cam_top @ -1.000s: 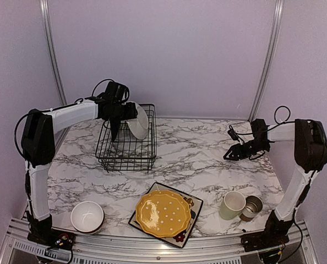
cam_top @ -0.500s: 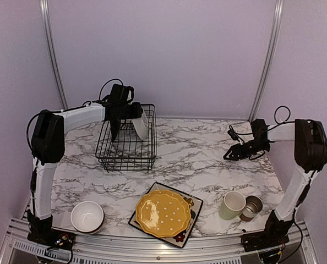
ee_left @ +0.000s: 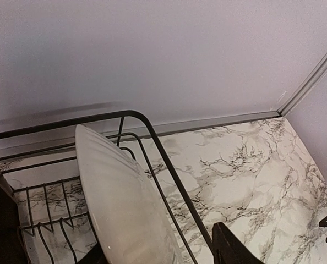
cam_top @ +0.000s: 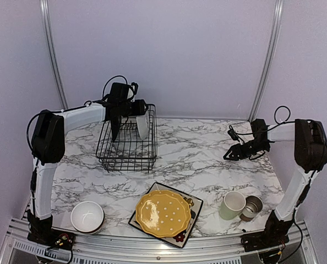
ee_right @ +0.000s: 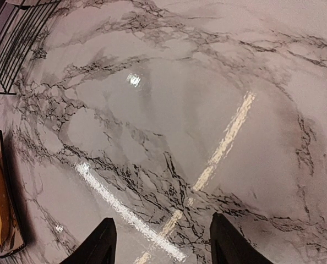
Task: Load the mixed dishes into the dish rack
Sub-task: Insert the plate into the dish rack.
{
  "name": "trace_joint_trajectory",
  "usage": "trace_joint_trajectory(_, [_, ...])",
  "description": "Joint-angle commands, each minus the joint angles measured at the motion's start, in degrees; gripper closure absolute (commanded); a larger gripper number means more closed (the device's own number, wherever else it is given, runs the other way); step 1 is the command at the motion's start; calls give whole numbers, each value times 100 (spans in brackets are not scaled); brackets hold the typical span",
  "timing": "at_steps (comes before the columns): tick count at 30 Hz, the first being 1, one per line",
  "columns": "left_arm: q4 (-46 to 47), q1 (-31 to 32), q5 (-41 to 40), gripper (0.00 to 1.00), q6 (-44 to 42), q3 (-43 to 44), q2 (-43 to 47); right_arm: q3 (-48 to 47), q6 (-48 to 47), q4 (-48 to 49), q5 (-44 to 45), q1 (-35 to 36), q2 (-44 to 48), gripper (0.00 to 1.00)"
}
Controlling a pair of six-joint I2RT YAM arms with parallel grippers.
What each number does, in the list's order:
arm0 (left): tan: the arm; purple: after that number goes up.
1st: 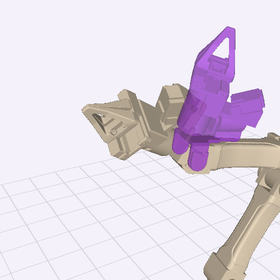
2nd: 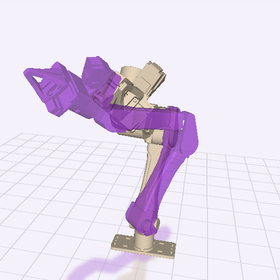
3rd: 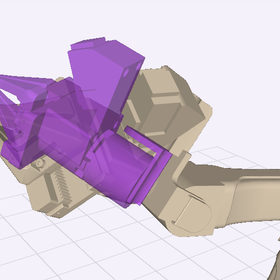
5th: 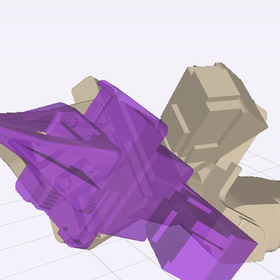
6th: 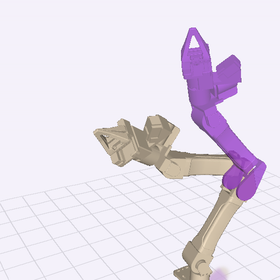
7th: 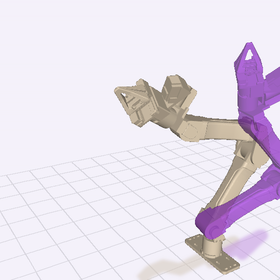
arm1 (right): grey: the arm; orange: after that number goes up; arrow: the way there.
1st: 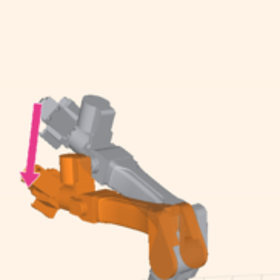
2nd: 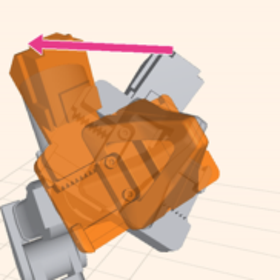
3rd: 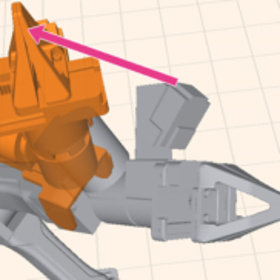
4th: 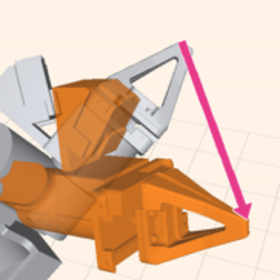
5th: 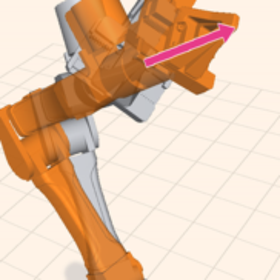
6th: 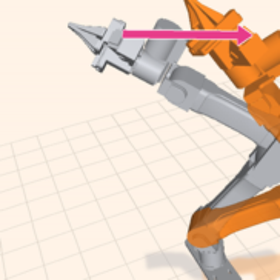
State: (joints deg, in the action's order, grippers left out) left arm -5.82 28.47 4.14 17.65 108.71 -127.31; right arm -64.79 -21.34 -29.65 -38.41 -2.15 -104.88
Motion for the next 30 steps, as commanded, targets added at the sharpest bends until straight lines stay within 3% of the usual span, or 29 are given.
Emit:
trace_joint_trajectory(1, [281,243,282,42,-282,212,6,-133,-76,-85,-35,31,82,44])
trace_joint_trajectory(5, [-12,256,-318,39,-210,245,50,-130,-63,-85,-39,30,81,44])
trace_joint_trajectory(8, [-123,256,-619,43,-249,203,189,-130,-69,-89,-43,31,76,43])
trace_joint_trajectory(30, [-102,187,-499,54,85,-162,521,-147,-72,-116,-79,30,73,43])
